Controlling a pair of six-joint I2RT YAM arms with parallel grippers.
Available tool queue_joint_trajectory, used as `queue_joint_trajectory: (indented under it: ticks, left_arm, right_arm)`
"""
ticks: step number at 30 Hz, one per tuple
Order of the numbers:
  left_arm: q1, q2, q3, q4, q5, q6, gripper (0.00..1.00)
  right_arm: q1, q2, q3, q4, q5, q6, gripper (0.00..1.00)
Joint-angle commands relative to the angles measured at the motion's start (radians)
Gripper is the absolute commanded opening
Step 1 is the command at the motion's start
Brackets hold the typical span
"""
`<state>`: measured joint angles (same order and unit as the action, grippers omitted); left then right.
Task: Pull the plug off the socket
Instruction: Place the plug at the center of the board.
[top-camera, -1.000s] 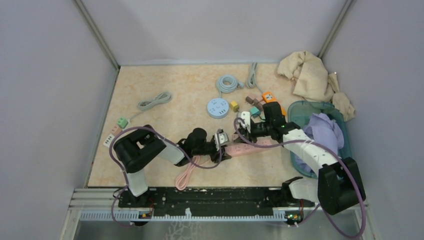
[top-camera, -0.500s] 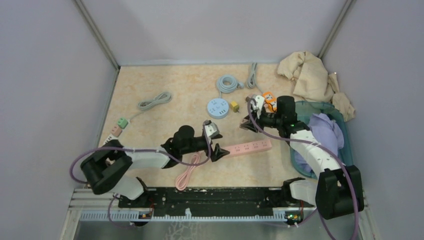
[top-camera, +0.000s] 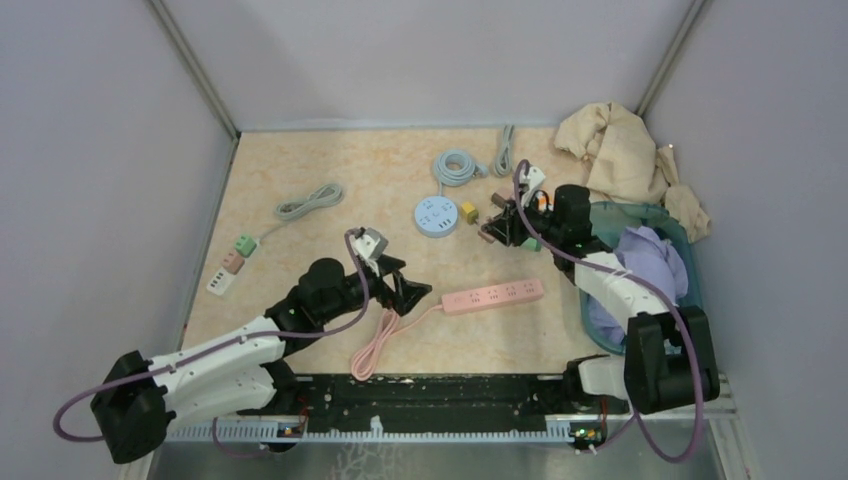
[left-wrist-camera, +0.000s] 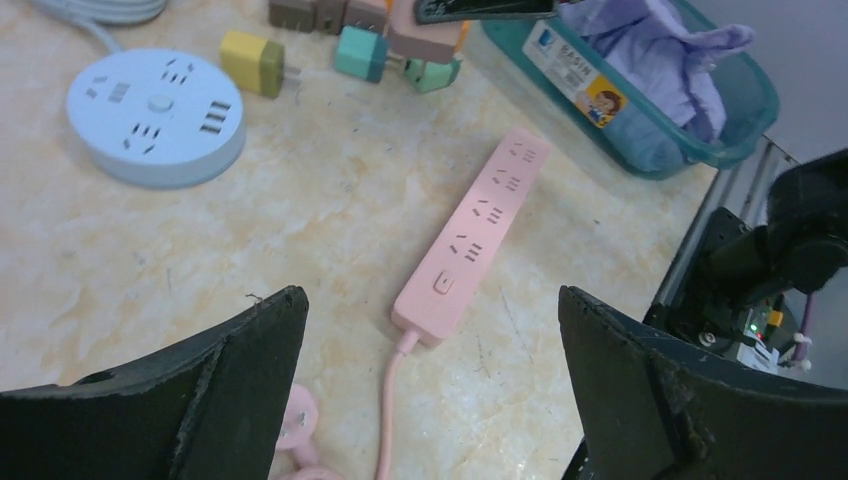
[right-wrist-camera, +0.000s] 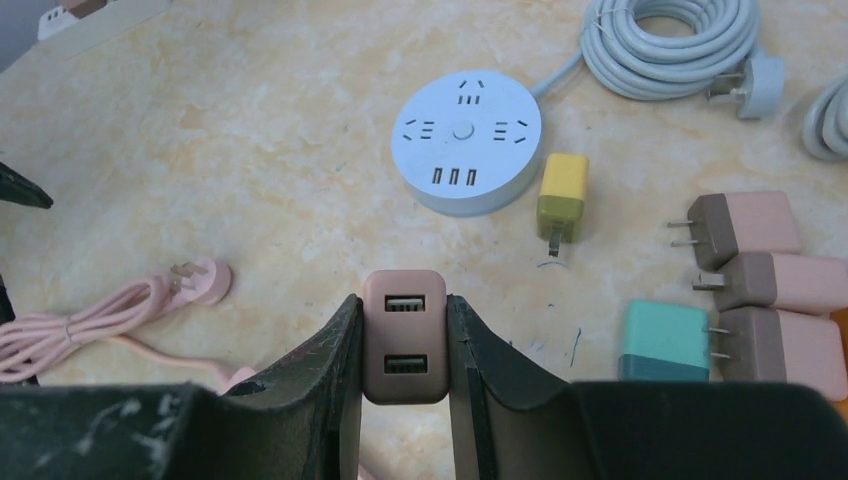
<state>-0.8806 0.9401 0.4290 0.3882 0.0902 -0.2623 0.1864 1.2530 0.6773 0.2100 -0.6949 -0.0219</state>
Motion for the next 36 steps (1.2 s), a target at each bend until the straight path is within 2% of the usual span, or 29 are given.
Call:
queue_joint_trajectory:
  ticks: [1, 7, 12, 24, 30, 36]
  left_arm:
    - [0.017, -0.014, 0.007, -0.157, -0.156, -0.133, 1.0]
    - [0.022, 0.006, 0.084, -0.28, -0.221, -0.188, 1.0]
    - [0.023, 0.03, 0.135, -0.382, -0.294, -0.222, 1.0]
    - [0.024, 0.071, 0.136, -0.385, -0.333, -0.236, 1.0]
    - [0.024, 0.105, 0.16, -0.416, -0.345, -0.234, 1.0]
    - [0.024, 0.081, 0.154, -0.431, -0.356, -0.228, 1.0]
  right_arm:
    - [-0.009, 0.056, 0.103, 0.038, 0.052, 0.078, 0.0]
    - [-0.008, 0.185, 0.268, -0.1, 0.029, 0.065, 0.0]
    - [-0.009, 0.281, 0.377, -0.124, 0.105, 0.109, 0.0]
    - [-0.007, 0.36, 0.336, -0.041, 0.317, 0.171, 0.01]
    - [-0.005, 0.451, 0.349, -0.054, 0.348, 0.213, 0.06]
    - [0.001, 0.497, 0.379, -0.089, 0.35, 0.21, 0.23]
